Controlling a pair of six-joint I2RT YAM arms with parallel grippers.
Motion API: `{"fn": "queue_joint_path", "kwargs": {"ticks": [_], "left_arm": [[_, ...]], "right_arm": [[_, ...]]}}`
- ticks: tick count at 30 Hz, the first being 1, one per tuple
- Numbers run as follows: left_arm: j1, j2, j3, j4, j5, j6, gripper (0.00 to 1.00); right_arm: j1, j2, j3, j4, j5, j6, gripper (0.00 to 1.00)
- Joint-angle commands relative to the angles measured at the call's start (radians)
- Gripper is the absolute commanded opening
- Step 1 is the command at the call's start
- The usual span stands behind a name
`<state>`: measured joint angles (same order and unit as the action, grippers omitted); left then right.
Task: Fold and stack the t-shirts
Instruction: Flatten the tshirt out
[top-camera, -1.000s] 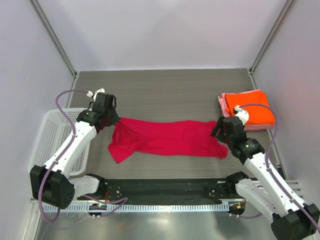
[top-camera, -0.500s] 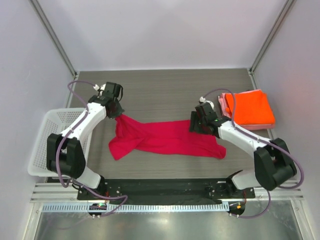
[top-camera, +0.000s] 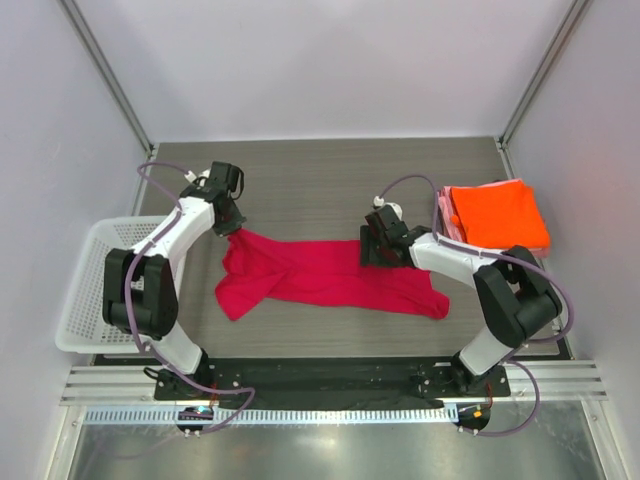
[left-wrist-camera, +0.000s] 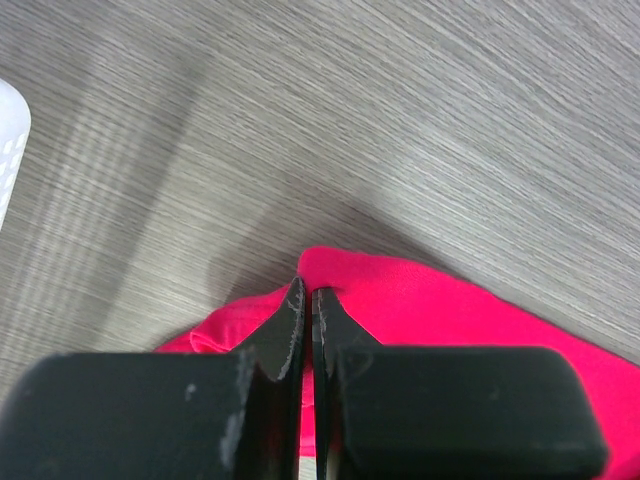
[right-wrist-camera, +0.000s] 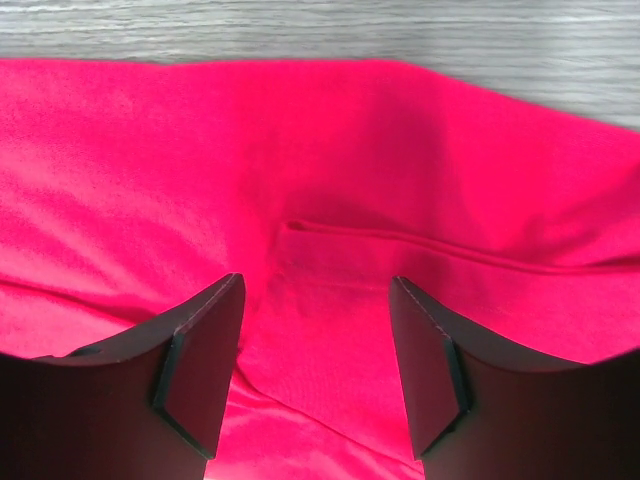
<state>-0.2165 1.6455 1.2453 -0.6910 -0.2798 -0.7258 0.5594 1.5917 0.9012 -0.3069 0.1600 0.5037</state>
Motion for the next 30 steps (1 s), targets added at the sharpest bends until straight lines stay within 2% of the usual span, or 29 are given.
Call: {"fn": "queue_joint_path", "kwargs": {"ticks": [1, 3, 6, 7, 9, 10, 17, 25, 27, 28, 30], "left_arm": [[0.008, 0.0, 0.036, 0.033, -0.016, -0.012, 0.0], [0.009, 0.004, 0.034, 0.036, -0.018, -0.011, 0.0], [0.014, 0.019, 0.034, 0.047, -0.018, -0.012, 0.0], [0.016, 0.025, 0.034, 0.05, -0.015, -0.012, 0.0], [0.02, 0.052, 0.042, 0.059, -0.004, -0.014, 0.0], [0.026, 0.065, 0.046, 0.061, 0.002, -0.014, 0.0], [0.055, 0.175, 0.104, 0.084, 0.057, -0.032, 0.0], [0.08, 0.312, 0.328, 0.012, 0.059, -0.037, 0.0], [0.08, 0.327, 0.379, -0.027, 0.074, -0.014, 0.09], [0.078, 0.323, 0.381, -0.03, 0.118, -0.001, 0.22], [0.069, 0.257, 0.329, -0.03, 0.107, 0.002, 0.68]], "right_arm": [[0.025, 0.027, 0.061, 0.042, 0.036, -0.005, 0.64], [0.03, 0.048, 0.074, 0.04, 0.061, -0.004, 0.59], [0.03, 0.069, 0.099, 0.029, 0.104, -0.005, 0.35], [0.03, 0.074, 0.108, 0.017, 0.111, -0.008, 0.23], [0.028, 0.088, 0.137, 0.0, 0.122, -0.019, 0.12], [0.03, 0.088, 0.145, -0.017, 0.139, -0.024, 0.01], [0.007, 0.013, 0.196, -0.07, 0.22, -0.045, 0.01], [-0.075, -0.176, 0.202, -0.097, 0.315, -0.021, 0.01], [-0.075, -0.234, 0.159, -0.083, 0.293, -0.019, 0.01], [-0.075, -0.249, 0.144, -0.08, 0.273, -0.017, 0.01], [-0.072, -0.289, 0.095, -0.08, 0.21, -0.01, 0.01]]}}
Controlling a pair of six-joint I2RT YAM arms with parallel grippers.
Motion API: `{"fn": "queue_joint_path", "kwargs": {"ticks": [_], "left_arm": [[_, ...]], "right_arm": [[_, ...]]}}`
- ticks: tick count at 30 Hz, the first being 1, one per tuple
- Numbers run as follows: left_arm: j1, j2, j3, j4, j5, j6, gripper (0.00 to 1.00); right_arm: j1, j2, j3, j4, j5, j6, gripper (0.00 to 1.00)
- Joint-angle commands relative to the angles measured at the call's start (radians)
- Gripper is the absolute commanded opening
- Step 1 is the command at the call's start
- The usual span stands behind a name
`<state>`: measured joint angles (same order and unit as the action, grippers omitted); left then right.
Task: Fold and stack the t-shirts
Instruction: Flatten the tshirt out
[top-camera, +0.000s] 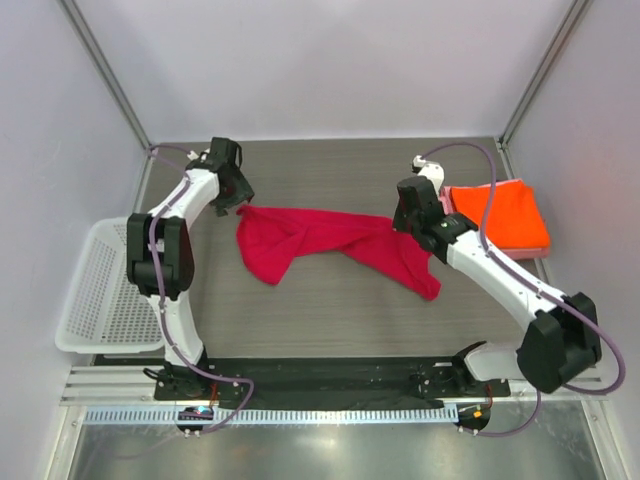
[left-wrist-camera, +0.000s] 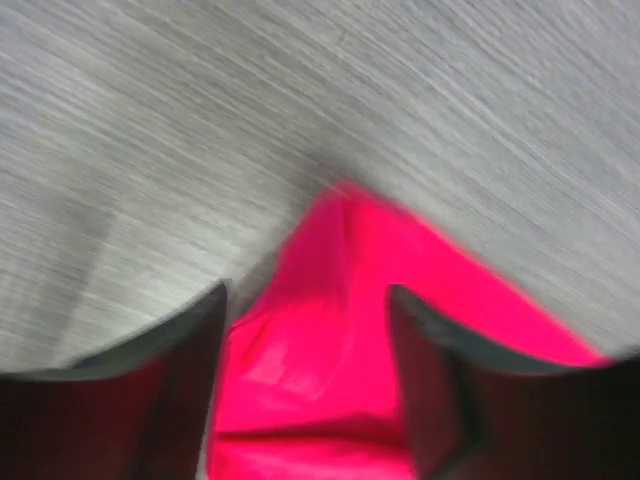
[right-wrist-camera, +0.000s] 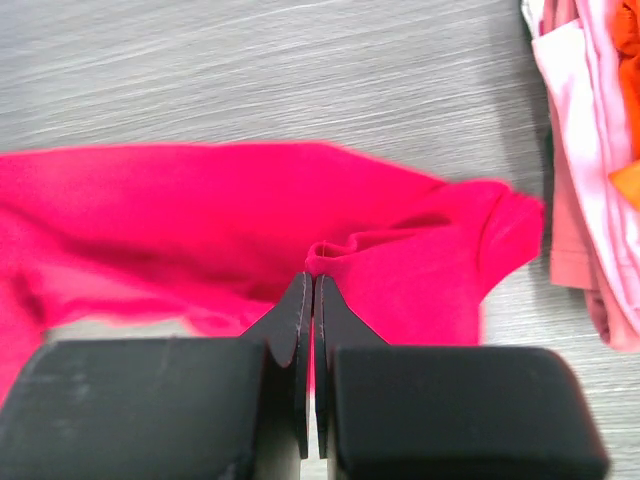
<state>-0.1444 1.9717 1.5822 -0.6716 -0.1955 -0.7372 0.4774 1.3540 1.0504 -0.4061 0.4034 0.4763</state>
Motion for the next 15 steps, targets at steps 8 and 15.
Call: {"fn": "queue_joint_path", "kwargs": {"ticks": [8, 15], "left_arm": [[-0.125, -0.431, -0.33, -0.049, -0.038, 0.022, 0.8], [-0.26, -0.623, -0.632, 0.062, 0.005, -0.07, 0.73]], "right_arm": [[0.061, -0.139, -0.193, 0.035, -0.043, 0.053, 0.01], [0.063, -0.159, -0.248, 0.059, -0.04, 0.067, 0.01]]}}
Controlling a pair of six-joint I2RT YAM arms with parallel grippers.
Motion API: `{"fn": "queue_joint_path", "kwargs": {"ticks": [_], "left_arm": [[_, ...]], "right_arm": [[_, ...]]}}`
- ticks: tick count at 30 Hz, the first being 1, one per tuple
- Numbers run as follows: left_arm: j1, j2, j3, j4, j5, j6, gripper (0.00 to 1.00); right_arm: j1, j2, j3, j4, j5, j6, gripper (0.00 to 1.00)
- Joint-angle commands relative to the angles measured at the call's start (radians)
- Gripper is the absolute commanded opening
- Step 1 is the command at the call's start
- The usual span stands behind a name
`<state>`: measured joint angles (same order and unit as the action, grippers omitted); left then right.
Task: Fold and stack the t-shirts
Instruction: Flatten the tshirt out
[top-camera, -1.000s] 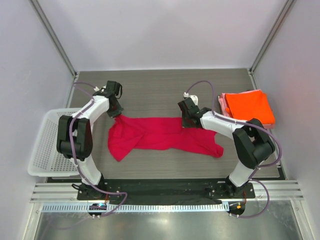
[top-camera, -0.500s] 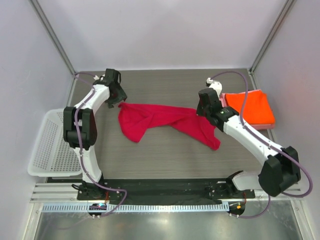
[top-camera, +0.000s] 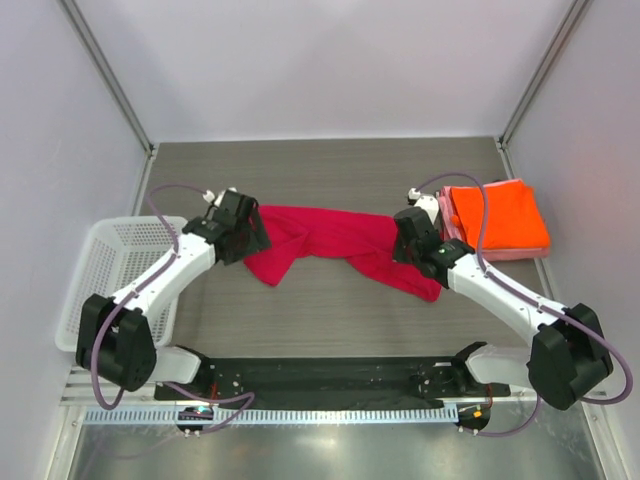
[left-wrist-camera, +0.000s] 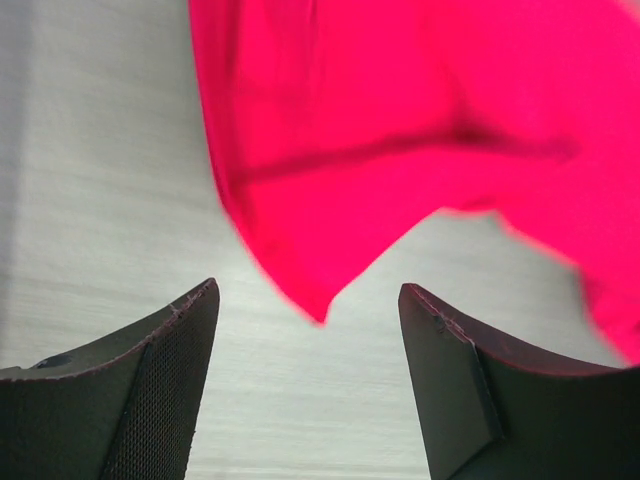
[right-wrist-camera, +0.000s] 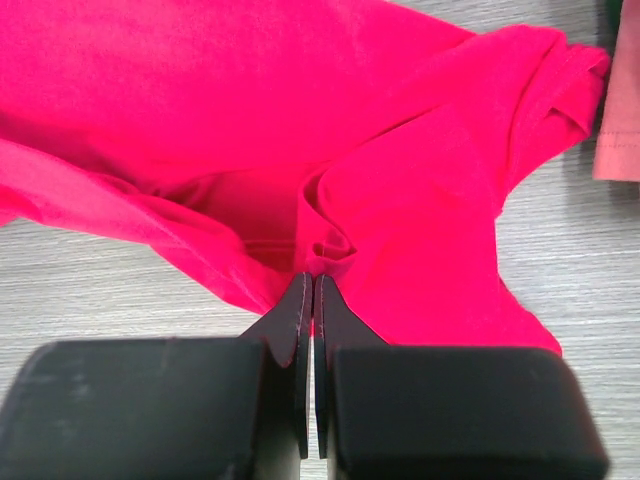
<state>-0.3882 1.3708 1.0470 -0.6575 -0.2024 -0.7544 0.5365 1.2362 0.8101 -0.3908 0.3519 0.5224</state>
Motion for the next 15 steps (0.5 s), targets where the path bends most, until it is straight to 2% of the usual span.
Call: {"fn": "queue_joint_path", "kwargs": {"ticks": [1, 5, 8, 13, 15], "left_arm": [[-0.018, -0.045, -0.125, 0.062, 0.006, -0.063, 0.73], [-0.026, -0.068, -0.258, 0.18, 0.043, -0.138, 0.73], [-0.046, -0.044, -0.301, 0.257, 0.069, -0.164, 0.73], [-0.067, 0.027, -0.298, 0.312, 0.08, -0.183, 0.73], [-0.07, 0.051, -0.303, 0.334, 0.08, -0.189, 0.7]], "right_arm": [[0.003, -0.043, -0.008, 0.046, 0.012, 0.025, 0.01], [0.003, -0.046, -0.012, 0.055, 0.002, 0.028, 0.01], [0.003, -0.05, -0.014, 0.058, -0.001, 0.028, 0.01], [0.003, -0.057, -0.017, 0.059, -0.004, 0.025, 0.01], [0.003, -0.057, -0.02, 0.058, -0.002, 0.025, 0.01]]}}
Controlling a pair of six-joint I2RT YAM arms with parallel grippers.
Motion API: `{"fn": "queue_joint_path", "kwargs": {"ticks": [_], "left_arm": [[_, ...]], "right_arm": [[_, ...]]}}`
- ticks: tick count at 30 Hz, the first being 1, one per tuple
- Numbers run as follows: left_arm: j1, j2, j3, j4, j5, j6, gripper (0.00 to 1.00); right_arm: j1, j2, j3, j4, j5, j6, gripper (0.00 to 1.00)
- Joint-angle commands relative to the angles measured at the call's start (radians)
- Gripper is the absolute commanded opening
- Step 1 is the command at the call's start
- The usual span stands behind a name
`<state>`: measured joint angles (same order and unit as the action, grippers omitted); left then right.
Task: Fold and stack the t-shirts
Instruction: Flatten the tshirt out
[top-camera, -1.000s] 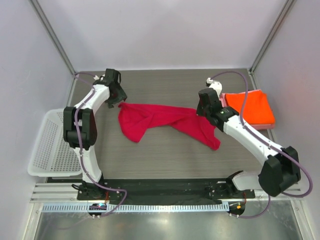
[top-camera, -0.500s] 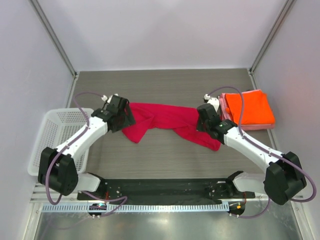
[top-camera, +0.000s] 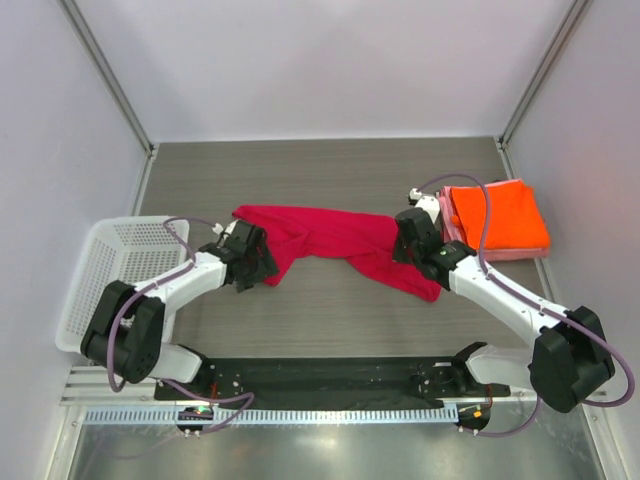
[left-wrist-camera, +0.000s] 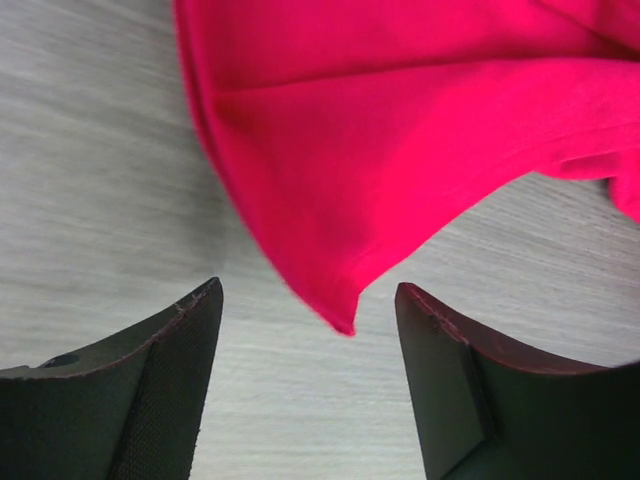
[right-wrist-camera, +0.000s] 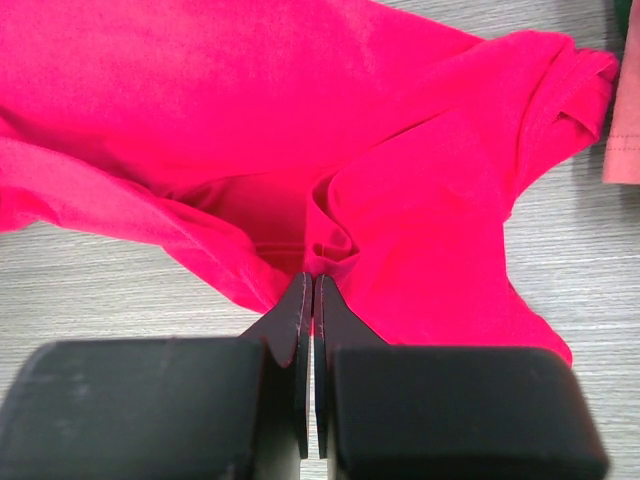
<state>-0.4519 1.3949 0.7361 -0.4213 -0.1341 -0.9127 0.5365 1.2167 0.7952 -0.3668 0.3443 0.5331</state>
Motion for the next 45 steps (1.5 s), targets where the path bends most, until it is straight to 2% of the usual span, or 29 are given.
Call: {"fn": "queue_joint_path", "kwargs": {"ticks": [1, 4, 5, 7, 8, 9, 11, 13, 14, 16, 17, 20, 21, 22, 23, 26, 28, 32, 37, 45], "left_arm": [[-0.005, 0.035, 0.006, 0.104, 0.013, -0.032, 0.67], [-0.008, 0.052, -0.013, 0.122, 0.013, -0.038, 0.46], [-0.007, 0.052, -0.02, 0.128, 0.011, -0.044, 0.34], [-0.011, 0.041, -0.056, 0.153, 0.011, -0.067, 0.21], [-0.014, 0.033, -0.07, 0.186, 0.02, -0.075, 0.04], [-0.013, 0.024, -0.082, 0.197, 0.031, -0.081, 0.0], [-0.013, -0.016, -0.101, 0.197, 0.025, -0.075, 0.0], [0.002, -0.08, -0.081, 0.126, -0.002, -0.065, 0.0], [0.019, -0.103, -0.078, 0.107, 0.005, -0.051, 0.0], [0.116, -0.16, -0.084, 0.081, 0.089, -0.037, 0.0], [0.196, -0.221, -0.09, 0.073, 0.12, -0.023, 0.0], [0.315, -0.339, -0.095, 0.01, 0.192, 0.0, 0.0], [0.376, -0.364, -0.093, -0.01, 0.194, 0.011, 0.0], [0.406, -0.391, -0.092, -0.043, 0.198, 0.015, 0.0], [0.447, -0.414, -0.092, -0.056, 0.214, 0.018, 0.0], [0.565, -0.474, -0.118, -0.07, 0.286, 0.032, 0.0], [0.59, -0.468, -0.135, -0.065, 0.31, 0.038, 0.0], [0.604, -0.425, -0.175, -0.045, 0.333, 0.064, 0.0], [0.604, -0.427, -0.224, 0.001, 0.349, 0.061, 0.0], [0.604, -0.516, -0.225, -0.013, 0.315, 0.066, 0.0]], "right_arm": [[0.002, -0.04, -0.005, 0.035, 0.004, 0.015, 0.01], [0.003, -0.037, -0.007, 0.034, 0.002, 0.015, 0.01], [0.003, -0.036, -0.005, 0.035, 0.001, 0.015, 0.01], [0.003, -0.034, -0.004, 0.037, -0.002, 0.016, 0.01], [0.005, -0.028, -0.004, 0.037, -0.007, 0.018, 0.01], [0.006, -0.026, -0.004, 0.037, -0.011, 0.019, 0.01], [0.031, -0.025, -0.005, 0.04, -0.016, 0.03, 0.01], [0.062, -0.032, -0.007, 0.032, -0.022, 0.066, 0.01], [0.122, -0.04, -0.014, 0.031, -0.021, 0.082, 0.01], [0.208, -0.071, -0.028, 0.016, 0.024, 0.129, 0.01], [0.299, -0.083, -0.054, 0.014, 0.051, 0.195, 0.03], [0.425, -0.131, -0.12, 0.031, 0.122, 0.302, 0.18], [0.475, -0.138, -0.131, 0.031, 0.131, 0.317, 0.31], [0.485, -0.143, -0.137, 0.026, 0.151, 0.32, 0.37], [0.485, -0.149, -0.142, 0.013, 0.168, 0.323, 0.46], [0.484, -0.201, -0.126, -0.066, 0.29, 0.327, 0.49], [0.484, -0.215, -0.117, -0.086, 0.324, 0.327, 0.49], [0.473, -0.192, -0.083, -0.149, 0.383, 0.327, 0.62], [0.422, -0.108, -0.068, -0.182, 0.364, 0.3, 0.61], [0.226, 0.045, -0.08, -0.095, 0.197, 0.199, 0.59]]}}
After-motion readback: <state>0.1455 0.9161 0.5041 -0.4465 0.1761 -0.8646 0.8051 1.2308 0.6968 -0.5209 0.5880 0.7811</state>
